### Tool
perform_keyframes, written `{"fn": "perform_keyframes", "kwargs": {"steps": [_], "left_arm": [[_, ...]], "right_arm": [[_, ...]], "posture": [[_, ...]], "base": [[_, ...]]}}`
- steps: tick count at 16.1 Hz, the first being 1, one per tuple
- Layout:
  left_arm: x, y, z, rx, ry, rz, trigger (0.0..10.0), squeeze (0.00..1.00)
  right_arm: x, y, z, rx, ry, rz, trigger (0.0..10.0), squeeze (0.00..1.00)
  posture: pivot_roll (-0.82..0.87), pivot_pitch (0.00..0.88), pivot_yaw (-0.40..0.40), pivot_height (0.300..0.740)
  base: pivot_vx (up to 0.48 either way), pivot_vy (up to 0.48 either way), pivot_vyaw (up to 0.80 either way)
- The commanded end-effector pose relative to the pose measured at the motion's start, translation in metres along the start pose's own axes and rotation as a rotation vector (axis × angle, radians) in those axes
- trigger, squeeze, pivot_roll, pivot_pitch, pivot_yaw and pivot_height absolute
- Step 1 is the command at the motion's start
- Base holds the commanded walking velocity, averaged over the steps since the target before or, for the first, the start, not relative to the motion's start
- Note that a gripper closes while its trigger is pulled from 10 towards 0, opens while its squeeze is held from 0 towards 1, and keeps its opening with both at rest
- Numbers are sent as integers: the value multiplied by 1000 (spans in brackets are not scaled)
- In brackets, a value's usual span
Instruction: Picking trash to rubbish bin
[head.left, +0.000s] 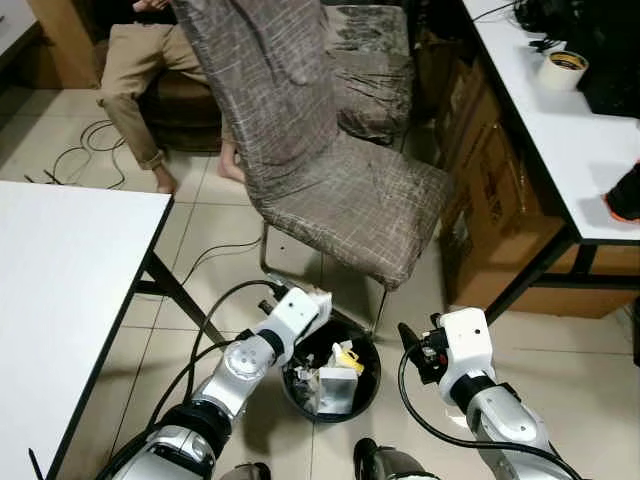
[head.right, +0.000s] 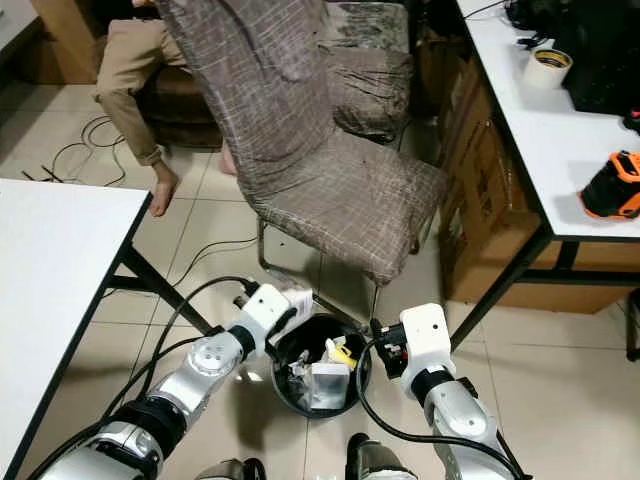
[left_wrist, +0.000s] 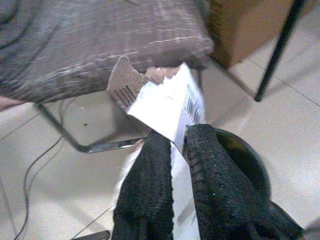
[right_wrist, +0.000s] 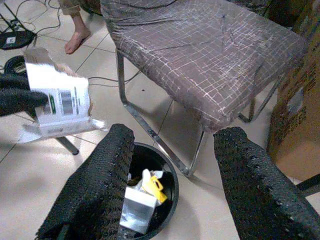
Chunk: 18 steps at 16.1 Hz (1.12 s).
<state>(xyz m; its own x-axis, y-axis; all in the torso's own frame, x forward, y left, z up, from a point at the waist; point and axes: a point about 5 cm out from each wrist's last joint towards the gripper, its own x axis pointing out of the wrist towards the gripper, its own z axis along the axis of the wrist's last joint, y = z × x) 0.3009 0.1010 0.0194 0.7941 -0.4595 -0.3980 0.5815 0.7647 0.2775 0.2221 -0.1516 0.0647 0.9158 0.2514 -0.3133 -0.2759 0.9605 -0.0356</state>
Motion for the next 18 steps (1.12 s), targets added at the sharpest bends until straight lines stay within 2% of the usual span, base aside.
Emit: {"fn": "perform_keyframes", "kwargs": {"steps": [1, 8, 18], "left_arm": [[0, 2, -2, -7, -3, 22, 10000, 1000], [3, -3, 0, -58, -14, -12, 10000, 1000], [3, -7, -4, -63, 3, -60, 10000, 1000]], "right_arm": [[-2, -2, 2, 6, 8, -4, 10000, 0], [-1, -2, 0, -3, 39, 0, 10000, 0], [1, -4, 0, -17, 51, 4, 10000, 0]], "posture": [[-198, 171, 31, 740], [-196, 154, 25, 740], [-198, 148, 17, 740]], "base": [[0, 0, 0], [0, 0, 0], [0, 0, 0]]}}
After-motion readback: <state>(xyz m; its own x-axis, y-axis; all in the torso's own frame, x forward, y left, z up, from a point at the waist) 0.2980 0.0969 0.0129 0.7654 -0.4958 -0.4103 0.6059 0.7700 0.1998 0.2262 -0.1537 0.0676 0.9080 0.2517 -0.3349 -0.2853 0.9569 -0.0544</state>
